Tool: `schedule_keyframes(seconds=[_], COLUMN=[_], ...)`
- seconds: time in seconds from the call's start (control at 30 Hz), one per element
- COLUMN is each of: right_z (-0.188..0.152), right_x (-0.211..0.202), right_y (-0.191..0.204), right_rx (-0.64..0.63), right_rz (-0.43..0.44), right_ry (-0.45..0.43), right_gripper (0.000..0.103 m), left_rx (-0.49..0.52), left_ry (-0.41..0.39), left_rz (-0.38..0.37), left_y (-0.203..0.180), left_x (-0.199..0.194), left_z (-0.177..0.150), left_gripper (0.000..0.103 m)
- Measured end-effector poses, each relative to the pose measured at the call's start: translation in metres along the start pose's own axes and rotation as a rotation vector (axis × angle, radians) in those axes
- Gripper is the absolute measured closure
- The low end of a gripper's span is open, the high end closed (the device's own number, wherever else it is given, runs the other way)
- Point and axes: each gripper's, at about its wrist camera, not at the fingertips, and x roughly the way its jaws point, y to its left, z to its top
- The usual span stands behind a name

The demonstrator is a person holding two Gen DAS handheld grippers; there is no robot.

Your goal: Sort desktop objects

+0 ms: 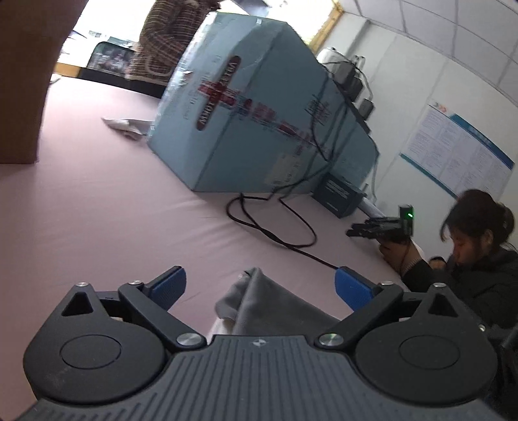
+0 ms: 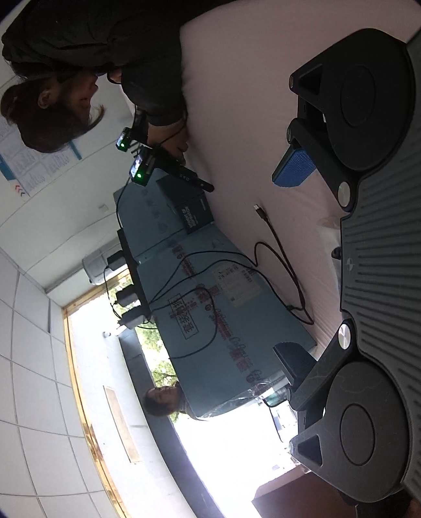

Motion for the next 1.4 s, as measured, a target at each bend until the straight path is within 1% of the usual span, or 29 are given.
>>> schedule_keyframes(seconds=[0.07, 0.13, 0.2, 0.23, 0.3, 0.37, 0.4, 0.43, 0.47, 0.5, 0.57, 0.67, 0.73, 0.9, 0.93, 1.1, 1.2, 1.3, 1.4], right_z=[0.000, 0.001, 0.001, 0.001, 0.002, 0.002, 0.002, 0.002, 0.002, 0.001, 0.001, -0.001, -0.002, -0.004, -0.004, 0.000, 0.002, 0.001, -0.002], right_x=[0.001, 0.002, 0.002, 0.001, -0.002, -0.005, -0.004, -0.001, 0.003, 0.008, 0.020, 0.037, 0.044, 0.048, 0.048, 0.039, 0.041, 0.045, 0.051], right_y=[-0.002, -0.004, -0.006, -0.007, -0.009, -0.011, -0.010, -0.008, -0.008, -0.009, -0.014, -0.022, -0.027, -0.023, -0.024, -0.035, -0.030, -0.025, -0.023], right_rx=[0.011, 0.023, 0.035, 0.040, 0.056, 0.067, 0.060, 0.053, 0.051, 0.058, 0.089, 0.150, 0.182, 0.158, 0.160, 0.223, 0.188, 0.155, 0.147], right_rz=[0.014, 0.035, 0.058, 0.068, 0.096, 0.128, 0.142, 0.150, 0.153, 0.148, 0.121, 0.075, 0.053, 0.047, 0.047, 0.066, 0.098, 0.106, 0.094], right_ry=[0.007, 0.015, 0.024, 0.025, 0.012, 0.007, 0.025, 0.048, 0.080, 0.119, 0.200, 0.304, 0.341, 0.351, 0.348, 0.278, 0.305, 0.336, 0.378], right_gripper=[0.000, 0.000, 0.001, 0.003, 0.004, 0.010, 0.012, 0.016, 0.021, 0.023, 0.031, 0.038, 0.041, 0.041, 0.043, 0.044, 0.046, 0.047, 0.047], left_rx=[0.002, 0.000, -0.026, -0.039, -0.063, -0.070, -0.069, -0.067, -0.065, -0.063, -0.059, -0.066, -0.087, -0.113, -0.115, -0.107, -0.106, -0.106, -0.109], left_ry=[0.000, 0.006, 0.015, 0.015, 0.004, -0.009, -0.013, -0.016, -0.016, -0.009, 0.003, 0.009, 0.012, 0.024, 0.025, 0.025, 0.029, 0.029, 0.036], left_rz=[-0.011, -0.003, -0.012, -0.018, -0.034, -0.040, -0.042, -0.043, -0.043, -0.042, -0.037, -0.023, -0.018, -0.017, -0.017, -0.013, -0.017, -0.018, -0.015], left_y=[-0.001, 0.000, 0.004, 0.005, 0.008, 0.010, 0.010, 0.010, 0.010, 0.010, 0.009, 0.011, 0.015, 0.019, 0.019, 0.019, 0.018, 0.018, 0.018], left_x=[0.000, 0.002, 0.004, 0.004, 0.003, 0.002, 0.002, 0.002, 0.003, 0.004, 0.006, 0.008, 0.009, 0.010, 0.010, 0.011, 0.011, 0.011, 0.012], left_z=[-0.001, -0.001, -0.001, 0.000, 0.001, 0.002, 0.002, 0.002, 0.003, 0.002, 0.002, 0.003, 0.004, 0.004, 0.004, 0.003, 0.002, 0.002, 0.002], left_gripper=[0.007, 0.009, 0.012, 0.014, 0.016, 0.019, 0.020, 0.022, 0.023, 0.023, 0.024, 0.024, 0.024, 0.024, 0.024, 0.024, 0.024, 0.024, 0.024])
